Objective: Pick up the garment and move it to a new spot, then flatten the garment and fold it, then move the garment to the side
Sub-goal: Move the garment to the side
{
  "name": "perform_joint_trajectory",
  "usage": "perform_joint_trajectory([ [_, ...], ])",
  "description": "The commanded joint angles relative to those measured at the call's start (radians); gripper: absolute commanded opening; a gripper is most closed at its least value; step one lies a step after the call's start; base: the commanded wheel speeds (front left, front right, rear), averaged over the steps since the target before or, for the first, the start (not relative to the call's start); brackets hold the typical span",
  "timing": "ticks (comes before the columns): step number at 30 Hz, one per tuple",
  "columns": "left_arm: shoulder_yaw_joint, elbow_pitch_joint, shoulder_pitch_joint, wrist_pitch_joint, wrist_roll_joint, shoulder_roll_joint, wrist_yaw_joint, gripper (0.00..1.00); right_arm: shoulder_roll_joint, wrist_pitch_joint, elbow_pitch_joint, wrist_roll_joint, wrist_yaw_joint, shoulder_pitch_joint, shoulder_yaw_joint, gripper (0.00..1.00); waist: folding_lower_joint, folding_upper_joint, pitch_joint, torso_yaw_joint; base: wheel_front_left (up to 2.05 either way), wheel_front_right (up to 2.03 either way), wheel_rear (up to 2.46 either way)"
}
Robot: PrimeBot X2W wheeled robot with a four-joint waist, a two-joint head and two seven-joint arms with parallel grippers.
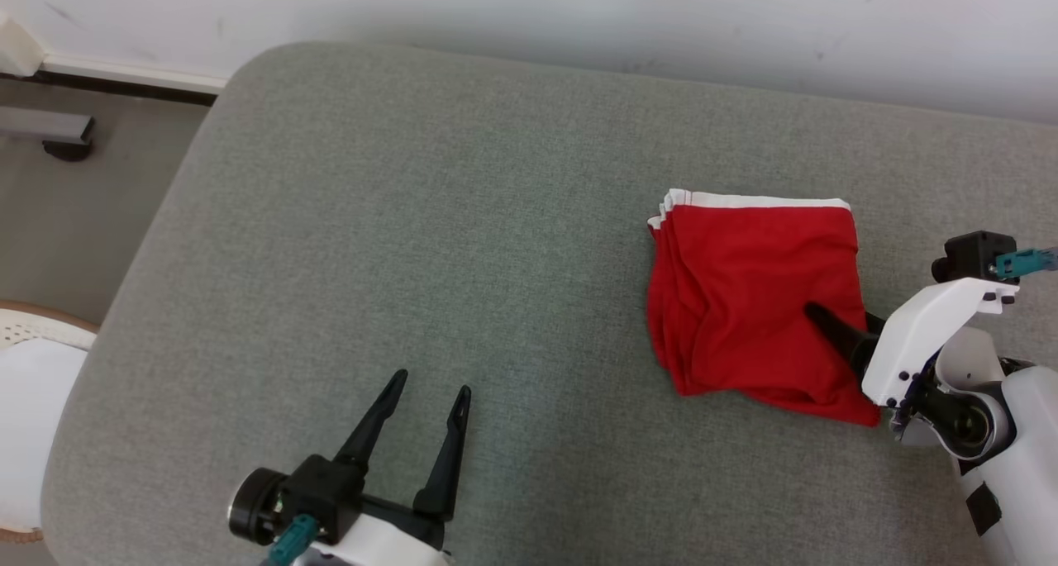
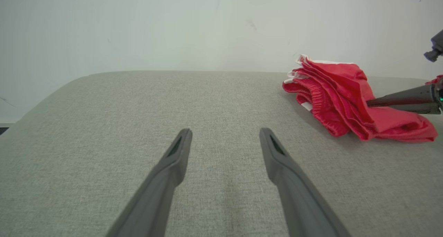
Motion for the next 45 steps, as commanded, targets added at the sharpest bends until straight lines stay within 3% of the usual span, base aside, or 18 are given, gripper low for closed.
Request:
perform_joint_trajectory([
  [1,0.0,0.002,-0.013,0.0,-0.009,0.003,0.002,1.0,0.007,0.026,0.019,0.022,-0.002,0.013,0.013,1.0,-0.0001,0.0,0.007,0.006,0.0,0.0,0.0],
  [4,-0.011,0.002,-0.018,0.0,-0.013,0.003,0.006,1.0,0.02,0.04,0.014,0.064,-0.002,0.011,0.029,1.0,-0.0001,0.0,0.015,0.011,0.0,0.0,0.0],
  [5,-0.014,0.002,-0.021,0.0,-0.015,0.003,0.006,1.0,0.023,0.035,0.01,0.079,-0.002,0.009,0.03,0.41,-0.0001,0.0,0.018,0.012,0.0,0.0,0.0],
  [6,-0.018,0.002,-0.024,0.0,-0.016,0.003,0.008,1.0,0.027,0.029,0.005,0.099,-0.002,0.007,0.03,0.0,-0.0001,0.0,0.02,0.012,0.0,0.0,0.0],
  [13,-0.012,0.006,-0.025,0.0,-0.008,0.003,0.011,1.0,0.01,0.009,-0.055,0.205,-0.002,0.014,0.049,0.0,-0.0001,0.0,0.022,-0.001,0.0,0.0,0.0],
  [23,0.025,-0.002,-0.004,0.0,0.005,0.014,0.01,1.0,-0.059,-0.053,-0.137,0.283,-0.002,-0.002,0.091,0.0,-0.0001,0.0,0.004,-0.135,0.0,0.0,0.0],
  [32,0.026,-0.004,-0.027,0.0,0.022,0.019,-0.002,1.0,-0.22,-0.022,-0.223,0.279,-0.002,-0.075,0.083,0.0,-0.0001,0.0,0.035,-0.266,0.0,0.0,0.0],
  [45,0.038,-0.01,-0.046,0.0,0.034,0.037,-0.011,1.0,-0.43,0.128,-0.094,0.121,-0.002,-0.156,-0.12,0.0,-0.0001,0.0,0.113,-0.244,0.0,0.0,0.0],
])
